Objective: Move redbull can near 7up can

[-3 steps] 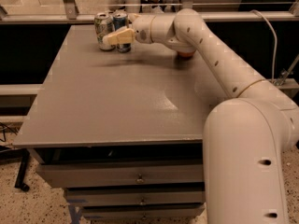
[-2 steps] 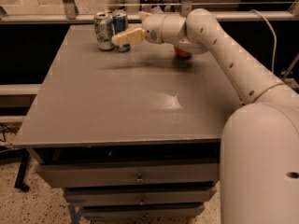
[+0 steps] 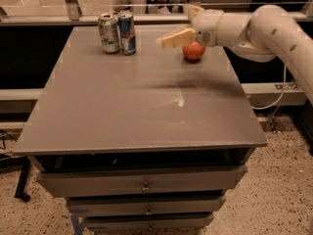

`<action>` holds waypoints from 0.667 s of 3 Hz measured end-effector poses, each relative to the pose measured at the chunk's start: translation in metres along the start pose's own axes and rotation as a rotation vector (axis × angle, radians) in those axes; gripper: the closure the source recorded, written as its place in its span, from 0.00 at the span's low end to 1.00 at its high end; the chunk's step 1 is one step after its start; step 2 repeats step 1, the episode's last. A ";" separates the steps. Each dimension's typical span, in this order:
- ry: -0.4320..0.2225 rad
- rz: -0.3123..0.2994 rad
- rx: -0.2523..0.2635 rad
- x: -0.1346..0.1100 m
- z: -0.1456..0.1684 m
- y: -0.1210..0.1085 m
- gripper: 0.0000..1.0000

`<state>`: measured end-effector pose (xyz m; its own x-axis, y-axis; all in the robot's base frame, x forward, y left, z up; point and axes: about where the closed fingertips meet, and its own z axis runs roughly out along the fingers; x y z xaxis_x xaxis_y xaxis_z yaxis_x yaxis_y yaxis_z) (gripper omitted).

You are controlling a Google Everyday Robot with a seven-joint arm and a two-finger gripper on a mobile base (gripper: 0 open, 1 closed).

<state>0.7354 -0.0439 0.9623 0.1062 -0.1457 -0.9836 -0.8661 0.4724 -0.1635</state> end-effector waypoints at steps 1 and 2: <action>-0.012 -0.035 0.006 -0.004 -0.078 0.008 0.00; -0.012 -0.035 0.006 -0.004 -0.078 0.008 0.00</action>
Offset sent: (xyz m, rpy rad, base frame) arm 0.0000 0.0000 0.0000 0.0000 0.0000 0.0000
